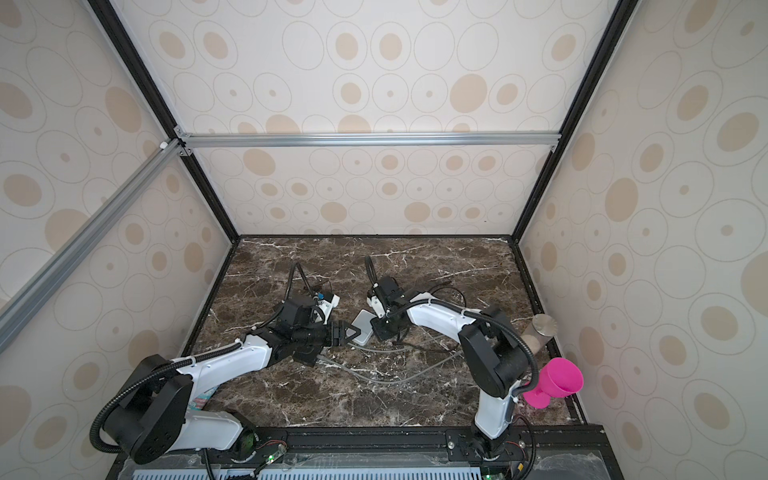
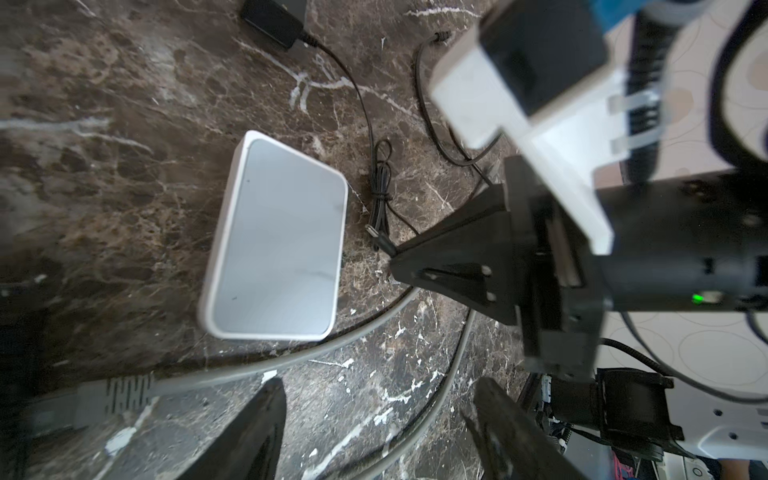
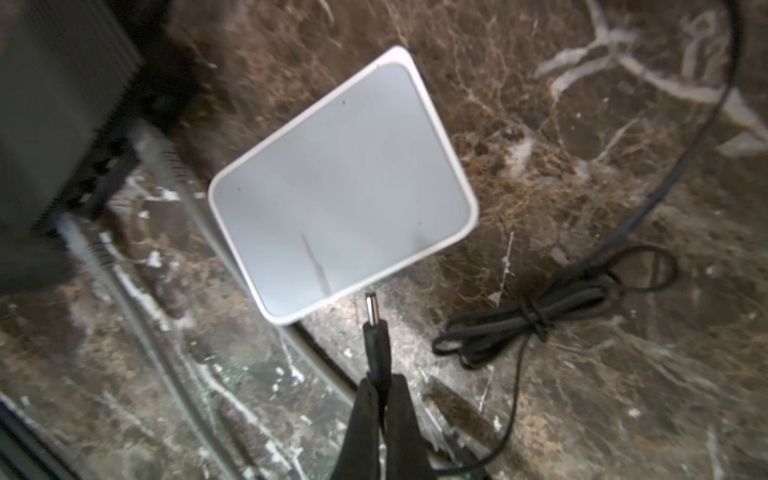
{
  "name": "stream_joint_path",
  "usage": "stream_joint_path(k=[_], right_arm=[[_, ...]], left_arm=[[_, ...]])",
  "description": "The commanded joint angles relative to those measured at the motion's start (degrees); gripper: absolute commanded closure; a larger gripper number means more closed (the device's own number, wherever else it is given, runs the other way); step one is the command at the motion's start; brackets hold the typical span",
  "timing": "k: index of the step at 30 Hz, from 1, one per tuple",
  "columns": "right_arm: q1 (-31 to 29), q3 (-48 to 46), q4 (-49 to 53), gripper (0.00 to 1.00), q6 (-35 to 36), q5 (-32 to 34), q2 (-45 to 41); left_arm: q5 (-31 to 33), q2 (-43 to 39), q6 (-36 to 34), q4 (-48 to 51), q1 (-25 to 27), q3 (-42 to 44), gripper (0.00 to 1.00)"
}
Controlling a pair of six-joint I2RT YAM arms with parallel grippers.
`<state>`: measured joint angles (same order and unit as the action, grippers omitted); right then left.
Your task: Insert the plug into the switch port
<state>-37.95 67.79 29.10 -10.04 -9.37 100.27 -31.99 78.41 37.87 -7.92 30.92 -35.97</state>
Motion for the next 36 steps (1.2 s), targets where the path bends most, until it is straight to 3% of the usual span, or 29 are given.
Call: stream_joint_path(k=[1, 4, 5, 6, 13, 16, 21, 24, 30, 36], right_arm=[[4.58, -2.59, -0.99, 1.00, -0.68, 2.22, -3.90], [5.69, -2.60, 0.55, 1.00, 1.87, 4.16, -3.16], [5.65, -2.66, 0.29, 1.00, 2.37, 4.65, -3.07], [5.68, -2.79, -0.44, 1.00, 2.70, 4.85, -3.19], [6.02, -3.05, -1.62, 1.00, 7.28, 4.74, -2.98], [7.36, -6.01, -4.19, 1.00, 7.41, 2.62, -5.72], [10.48, -11.72, -8.48, 1.00, 6.45, -0.71, -11.78], [11.31, -14.45, -10.39, 1.00, 6.18, -1.13, -14.34], [12.46, -17.35, -12.03, 1.00, 6.82, -2.05, -16.37], [13.07, -18.75, -12.87, 1.00, 7.49, -2.58, -16.65]], left_arm=[[1.04, 0.36, -2.24, 2.09, 0.00, -2.51, 0.29], [2.99, 2.35, -4.84, 5.22, 0.11, -3.86, 0.25], [4.33, 3.34, -6.70, 7.17, 0.24, -4.84, 0.09], [6.01, 4.41, -9.10, 9.30, 0.62, -6.08, 0.02], [22.87, 12.25, -24.67, 21.59, 4.60, -17.48, 0.02], [21.65, 13.26, -34.61, 19.58, 5.51, -18.43, 0.06], [17.31, 11.08, -52.77, 15.47, 6.09, -16.41, 0.06], [16.15, 12.06, -60.13, 16.37, 6.16, -17.28, 0.04], [17.61, 23.20, -60.38, 26.80, 6.07, -28.10, 0.07], [19.73, 29.50, -56.49, 29.19, 5.94, -32.32, 0.09]])
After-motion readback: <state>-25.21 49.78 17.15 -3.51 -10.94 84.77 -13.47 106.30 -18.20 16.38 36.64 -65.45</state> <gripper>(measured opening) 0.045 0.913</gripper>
